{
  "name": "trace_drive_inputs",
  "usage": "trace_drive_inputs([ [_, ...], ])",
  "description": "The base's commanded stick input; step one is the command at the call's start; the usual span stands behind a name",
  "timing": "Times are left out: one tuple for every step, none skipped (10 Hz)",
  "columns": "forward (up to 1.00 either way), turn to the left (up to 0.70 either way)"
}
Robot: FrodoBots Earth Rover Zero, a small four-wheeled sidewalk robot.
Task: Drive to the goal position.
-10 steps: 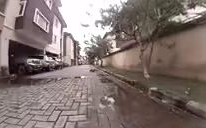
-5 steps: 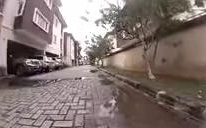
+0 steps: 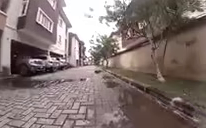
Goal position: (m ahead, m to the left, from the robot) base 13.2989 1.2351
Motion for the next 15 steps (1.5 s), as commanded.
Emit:
trace_drive_inputs([
  [0.5,0.0],
  [0.5,0.0],
  [0.5,0.0],
  [0.5,0.0],
  [0.5,0.0],
  [0.5,0.0],
  [0.5,0.0],
  [0.5,0.0],
  [0.5,0.0],
  [0.5,0.0],
  [0.5,0.0],
  [0.5,0.0],
  [0.5,0.0],
  [0.5,0.0],
  [0.5,0.0],
])
